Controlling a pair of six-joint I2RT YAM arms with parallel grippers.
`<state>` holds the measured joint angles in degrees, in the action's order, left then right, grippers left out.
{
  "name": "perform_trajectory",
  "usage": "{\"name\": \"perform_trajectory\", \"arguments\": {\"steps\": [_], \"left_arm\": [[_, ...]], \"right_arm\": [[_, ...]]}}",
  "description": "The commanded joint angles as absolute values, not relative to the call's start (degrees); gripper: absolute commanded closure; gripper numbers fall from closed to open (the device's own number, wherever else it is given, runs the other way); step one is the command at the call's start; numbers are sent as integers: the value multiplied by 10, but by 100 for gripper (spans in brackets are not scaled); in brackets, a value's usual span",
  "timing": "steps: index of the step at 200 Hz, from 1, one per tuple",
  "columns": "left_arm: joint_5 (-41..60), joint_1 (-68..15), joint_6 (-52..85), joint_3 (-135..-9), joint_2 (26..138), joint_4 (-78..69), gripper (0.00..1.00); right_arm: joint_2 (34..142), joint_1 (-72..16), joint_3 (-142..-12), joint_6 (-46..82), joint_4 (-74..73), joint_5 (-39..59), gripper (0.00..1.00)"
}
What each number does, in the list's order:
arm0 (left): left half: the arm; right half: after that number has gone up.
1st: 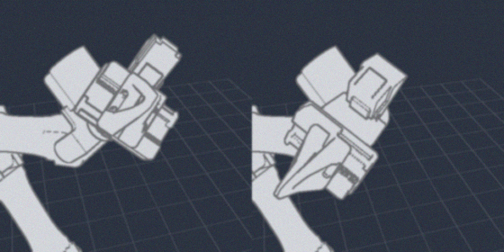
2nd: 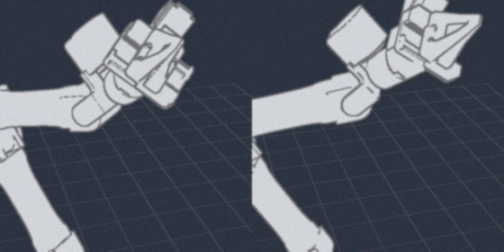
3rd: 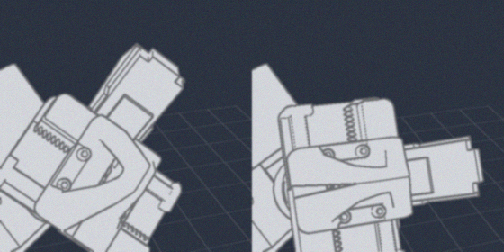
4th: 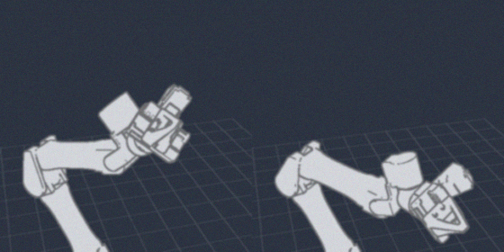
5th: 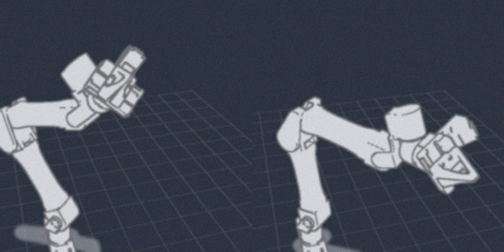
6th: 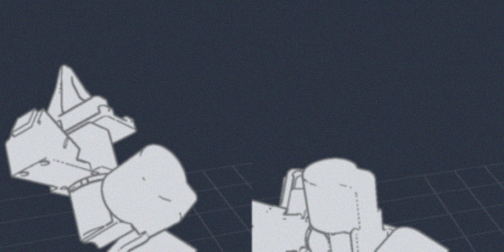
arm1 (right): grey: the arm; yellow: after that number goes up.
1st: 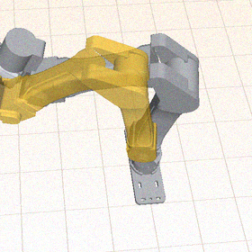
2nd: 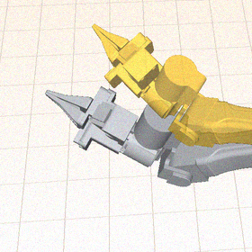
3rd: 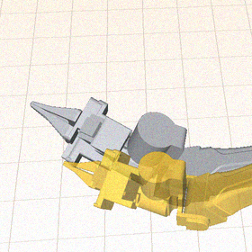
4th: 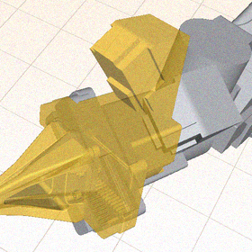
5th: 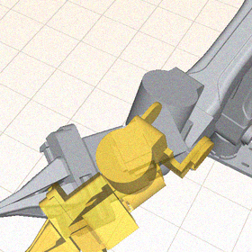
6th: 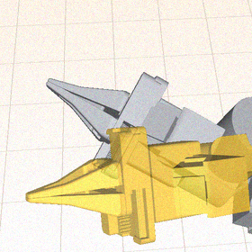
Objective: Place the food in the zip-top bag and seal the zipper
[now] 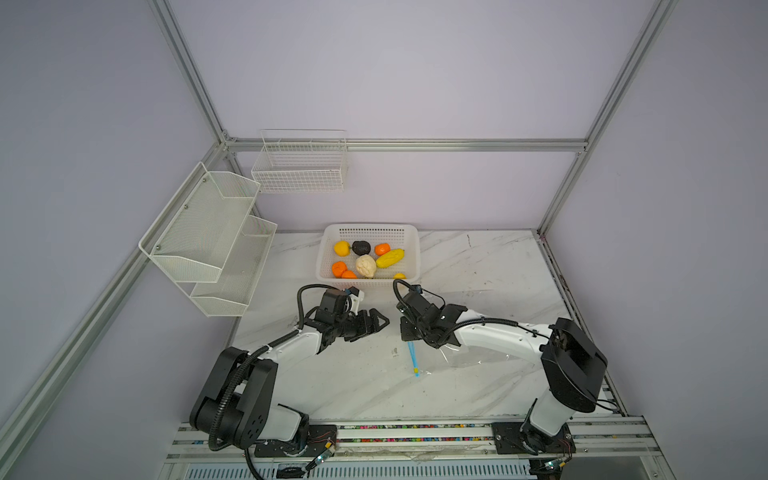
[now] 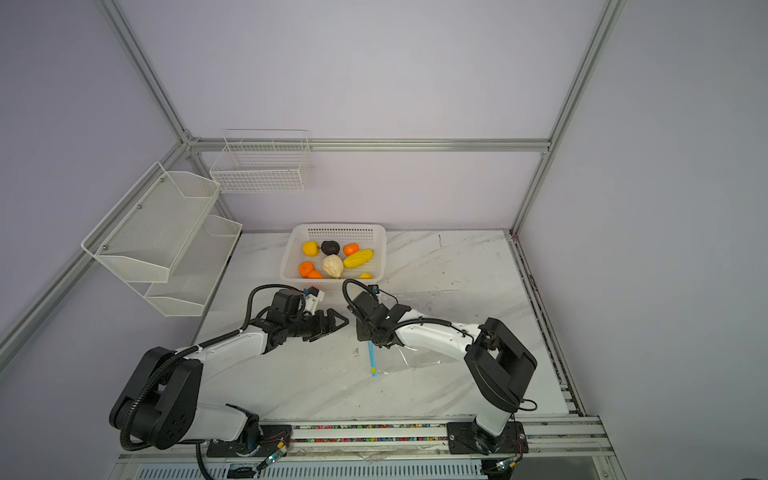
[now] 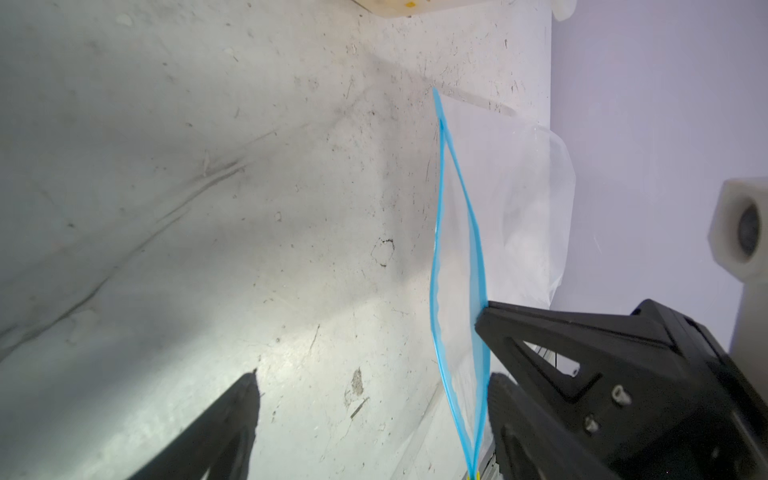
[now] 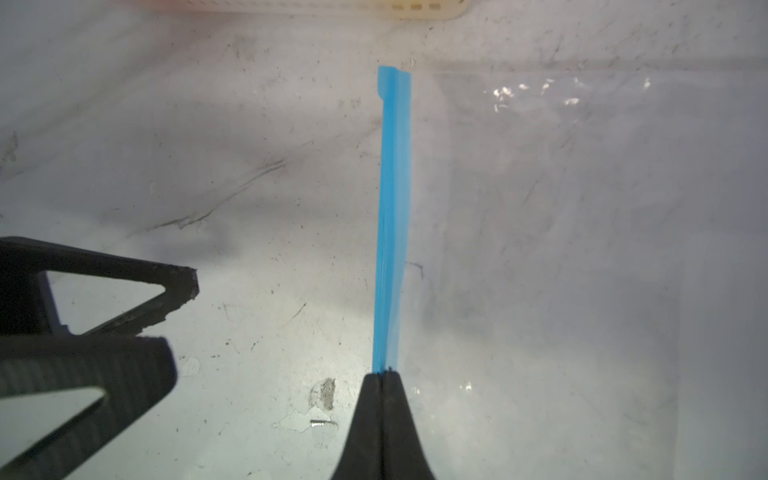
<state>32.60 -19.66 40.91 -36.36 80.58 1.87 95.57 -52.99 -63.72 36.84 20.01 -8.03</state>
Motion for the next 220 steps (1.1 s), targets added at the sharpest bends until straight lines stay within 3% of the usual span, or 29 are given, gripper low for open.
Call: {"name": "perform_trajectory", "arguments": {"steps": [1,36,113,166,220], "left_arm": [[345,-225,430,-348,828,-32,15],[362,-273,443,-367,870,-86,18],[386,-283,468,-393,911,-163,26],[408,-287,490,-413,934,-211,43],[405,-288,485,-410,916,-214,73]], "right_arm": [[931,-517,-612,376,154,-45,100],[895,-498,-587,378,107,-5,100],[865,-491,-582,369,100,9,100],[851,-492,-581,369,99,17,100],[843,-492,-580,373,106,15,100]]}}
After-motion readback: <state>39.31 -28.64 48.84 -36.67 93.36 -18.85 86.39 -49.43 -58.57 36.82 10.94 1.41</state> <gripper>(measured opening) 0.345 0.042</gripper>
